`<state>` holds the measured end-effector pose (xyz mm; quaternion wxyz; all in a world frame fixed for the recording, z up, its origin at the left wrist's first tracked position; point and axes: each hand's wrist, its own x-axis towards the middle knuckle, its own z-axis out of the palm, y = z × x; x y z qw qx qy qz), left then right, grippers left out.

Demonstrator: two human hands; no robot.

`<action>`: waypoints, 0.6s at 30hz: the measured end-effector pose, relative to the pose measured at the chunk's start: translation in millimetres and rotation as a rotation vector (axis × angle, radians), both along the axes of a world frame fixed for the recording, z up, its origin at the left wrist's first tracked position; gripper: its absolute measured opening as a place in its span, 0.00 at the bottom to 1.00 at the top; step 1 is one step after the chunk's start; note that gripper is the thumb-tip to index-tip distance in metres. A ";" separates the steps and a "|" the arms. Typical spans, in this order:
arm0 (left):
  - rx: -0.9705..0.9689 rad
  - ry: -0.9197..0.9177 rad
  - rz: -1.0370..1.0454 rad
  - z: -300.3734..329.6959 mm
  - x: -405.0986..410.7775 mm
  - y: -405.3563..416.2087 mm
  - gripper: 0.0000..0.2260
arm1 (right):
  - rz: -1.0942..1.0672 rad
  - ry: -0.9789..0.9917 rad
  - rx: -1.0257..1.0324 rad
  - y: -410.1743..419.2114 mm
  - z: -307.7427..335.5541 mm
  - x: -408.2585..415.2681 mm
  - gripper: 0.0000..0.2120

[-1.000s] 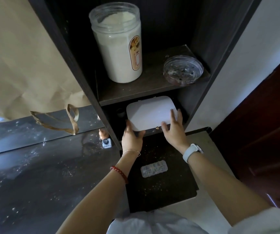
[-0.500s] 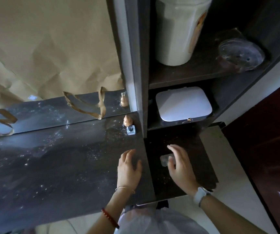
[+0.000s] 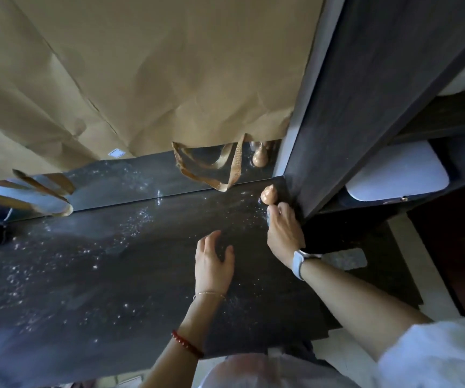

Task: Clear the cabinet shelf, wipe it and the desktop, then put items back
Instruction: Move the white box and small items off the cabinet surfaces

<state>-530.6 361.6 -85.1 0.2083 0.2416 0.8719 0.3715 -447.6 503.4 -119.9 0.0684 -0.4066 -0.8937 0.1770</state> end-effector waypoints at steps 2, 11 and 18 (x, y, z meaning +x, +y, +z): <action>0.015 0.010 -0.092 2.6 -9.0 20.6 0.19 | 0.041 -0.044 0.002 -4.9 0.5 5.4 0.12; -0.210 0.030 -0.412 -15.6 -30.5 127.6 0.32 | -0.096 0.275 -0.129 -41.9 25.3 79.5 0.25; -0.022 0.043 -0.366 -21.1 -12.2 130.5 0.15 | -0.216 0.321 -0.099 -27.9 45.4 138.7 0.24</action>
